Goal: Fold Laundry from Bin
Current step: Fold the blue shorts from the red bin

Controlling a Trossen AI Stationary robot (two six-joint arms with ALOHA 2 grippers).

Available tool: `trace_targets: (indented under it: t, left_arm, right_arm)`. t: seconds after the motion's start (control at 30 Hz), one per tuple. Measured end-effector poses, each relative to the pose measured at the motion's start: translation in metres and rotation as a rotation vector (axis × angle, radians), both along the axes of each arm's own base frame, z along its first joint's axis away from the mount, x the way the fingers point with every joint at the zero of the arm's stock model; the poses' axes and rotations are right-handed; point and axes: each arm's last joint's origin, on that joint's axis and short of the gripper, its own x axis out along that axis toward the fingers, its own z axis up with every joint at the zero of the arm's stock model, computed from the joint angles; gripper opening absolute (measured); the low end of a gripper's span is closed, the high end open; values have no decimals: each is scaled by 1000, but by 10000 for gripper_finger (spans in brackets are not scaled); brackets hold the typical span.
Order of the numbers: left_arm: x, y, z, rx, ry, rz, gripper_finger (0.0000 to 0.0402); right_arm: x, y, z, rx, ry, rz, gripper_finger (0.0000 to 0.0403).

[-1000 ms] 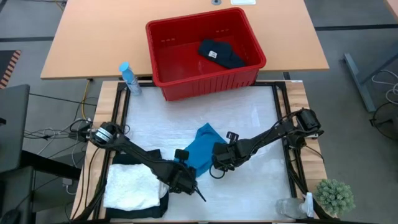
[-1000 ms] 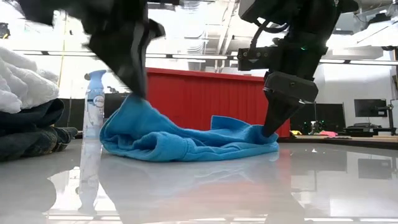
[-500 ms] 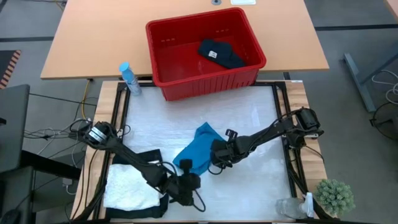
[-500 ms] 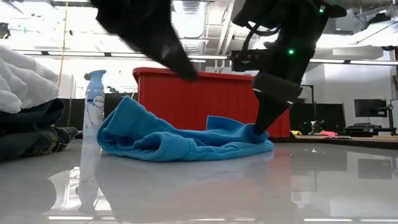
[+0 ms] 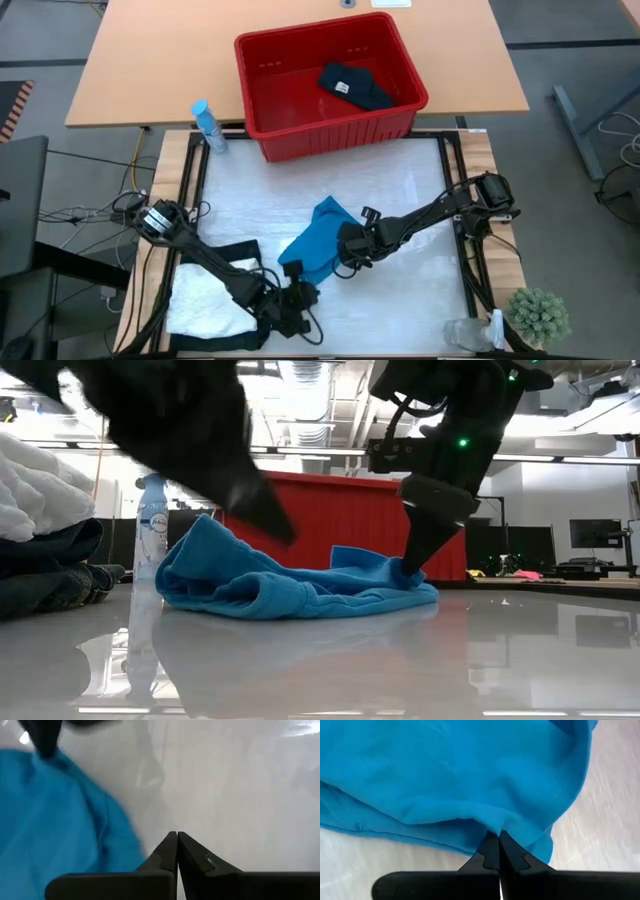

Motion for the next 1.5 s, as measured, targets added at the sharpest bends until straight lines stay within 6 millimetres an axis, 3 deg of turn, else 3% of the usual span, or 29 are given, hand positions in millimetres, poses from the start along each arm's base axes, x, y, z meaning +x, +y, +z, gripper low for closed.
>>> trace_targets:
  t: [0.1, 0.23, 0.43, 0.6, 1.27, 1.5]
  left_arm:
    - [-2, 4, -11, 24, 53, 30, 0]
    - [-1, 10, -14, 40, 48, 107, 0]
    - [4, 16, -16, 19, 77, 87, 0]
    - [9, 21, -40, -14, 179, 57, 0]
    - [-2, 34, -44, -4, 372, 79, 0]
    - [-6, 38, -46, 23, 424, 89, 0]
  right_arm:
    - [1, 0, 0, -4, -10, 15, 16]
    - [1, 0, 0, -6, -4, 20, 16]
    - [2, -2, 1, -14, -2, 36, 16]
    - [3, -5, 1, -23, 6, 49, 16]
    - [-17, -12, 2, -140, 222, 110, 15]
    - [-22, -1, 4, -140, 246, 161, 15]
